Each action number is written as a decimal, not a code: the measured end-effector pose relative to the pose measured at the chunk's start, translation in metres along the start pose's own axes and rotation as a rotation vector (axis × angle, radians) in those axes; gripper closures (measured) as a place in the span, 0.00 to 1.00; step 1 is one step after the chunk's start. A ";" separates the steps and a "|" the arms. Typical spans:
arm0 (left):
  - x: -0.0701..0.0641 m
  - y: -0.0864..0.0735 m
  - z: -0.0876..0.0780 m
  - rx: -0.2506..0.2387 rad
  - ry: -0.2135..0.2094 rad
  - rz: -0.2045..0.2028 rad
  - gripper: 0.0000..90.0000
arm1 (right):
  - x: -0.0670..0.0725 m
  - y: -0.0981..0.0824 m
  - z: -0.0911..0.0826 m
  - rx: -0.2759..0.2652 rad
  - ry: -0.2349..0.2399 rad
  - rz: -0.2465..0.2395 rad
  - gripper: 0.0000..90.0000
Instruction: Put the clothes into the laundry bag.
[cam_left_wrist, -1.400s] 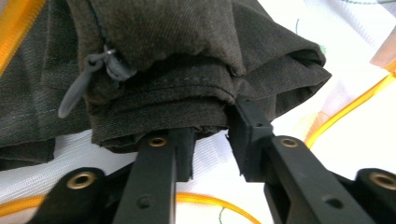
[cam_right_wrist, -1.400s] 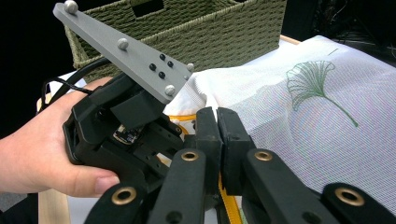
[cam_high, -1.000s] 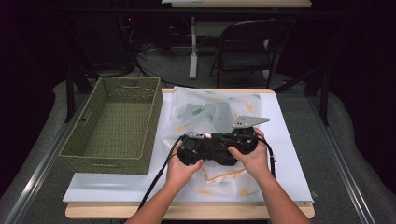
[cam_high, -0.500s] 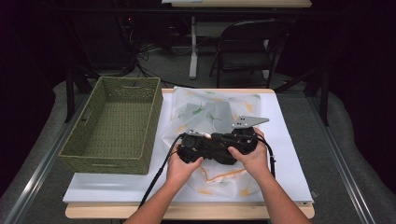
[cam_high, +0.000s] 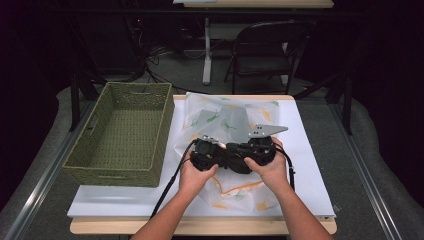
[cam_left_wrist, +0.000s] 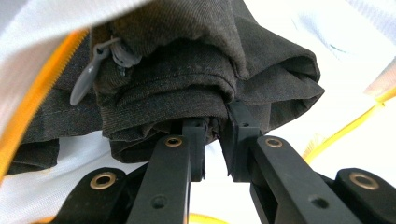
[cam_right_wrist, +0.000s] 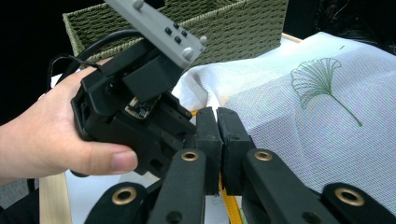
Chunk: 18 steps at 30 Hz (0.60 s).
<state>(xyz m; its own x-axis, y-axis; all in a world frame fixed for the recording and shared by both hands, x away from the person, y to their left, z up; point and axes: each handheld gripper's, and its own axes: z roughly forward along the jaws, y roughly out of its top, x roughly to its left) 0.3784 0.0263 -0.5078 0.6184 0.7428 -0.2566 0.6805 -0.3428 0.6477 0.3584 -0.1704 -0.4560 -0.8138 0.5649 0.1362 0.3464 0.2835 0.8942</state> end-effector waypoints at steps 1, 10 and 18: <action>0.000 0.001 0.000 -0.002 0.005 0.001 0.89 | 0.000 0.000 0.000 0.000 0.001 0.000 0.98; 0.005 0.009 0.005 -0.013 0.006 -0.019 0.89 | 0.000 -0.001 0.000 0.007 0.007 0.000 0.98; 0.006 0.019 0.010 -0.014 0.013 -0.015 0.89 | 0.001 0.000 -0.002 0.002 0.008 -0.001 0.98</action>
<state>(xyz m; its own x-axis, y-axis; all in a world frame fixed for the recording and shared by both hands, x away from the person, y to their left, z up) 0.3987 0.0183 -0.5039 0.6029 0.7554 -0.2566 0.6840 -0.3239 0.6536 0.3566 -0.1711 -0.4546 -0.8180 0.5582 0.1387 0.3466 0.2860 0.8933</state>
